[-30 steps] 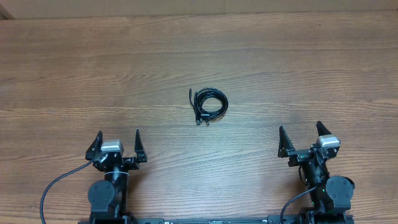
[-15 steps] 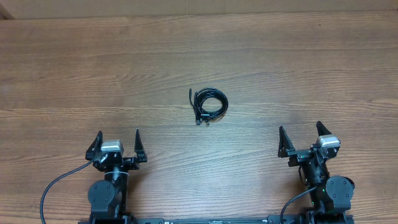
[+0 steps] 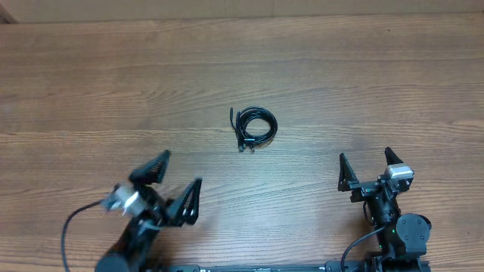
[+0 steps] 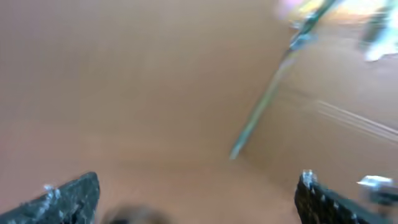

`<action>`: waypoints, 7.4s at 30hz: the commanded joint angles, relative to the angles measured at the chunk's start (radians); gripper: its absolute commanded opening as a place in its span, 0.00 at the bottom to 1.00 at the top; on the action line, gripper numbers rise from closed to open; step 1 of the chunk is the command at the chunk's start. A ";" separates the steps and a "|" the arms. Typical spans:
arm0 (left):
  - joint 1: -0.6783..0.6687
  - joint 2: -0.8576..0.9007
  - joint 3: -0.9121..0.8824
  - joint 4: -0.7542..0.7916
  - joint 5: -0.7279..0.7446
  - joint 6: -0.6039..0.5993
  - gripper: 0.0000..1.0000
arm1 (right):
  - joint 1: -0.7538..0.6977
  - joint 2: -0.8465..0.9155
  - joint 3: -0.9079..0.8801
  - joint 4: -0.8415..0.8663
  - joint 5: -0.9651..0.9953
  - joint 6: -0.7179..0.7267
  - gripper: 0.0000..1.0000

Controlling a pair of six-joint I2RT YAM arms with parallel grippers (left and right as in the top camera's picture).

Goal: Untangle cables

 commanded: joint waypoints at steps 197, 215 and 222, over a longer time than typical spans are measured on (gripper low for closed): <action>-0.392 2.119 1.937 -1.965 -0.577 0.428 0.81 | -0.001 -0.008 -0.010 0.005 0.009 -0.011 1.00; -0.360 2.119 1.632 -1.703 -0.656 0.402 0.59 | -0.001 -0.008 -0.010 0.005 0.009 -0.011 1.00; -0.293 2.119 1.538 -1.577 -0.710 0.402 0.61 | -0.001 -0.008 -0.010 0.005 0.009 -0.011 1.00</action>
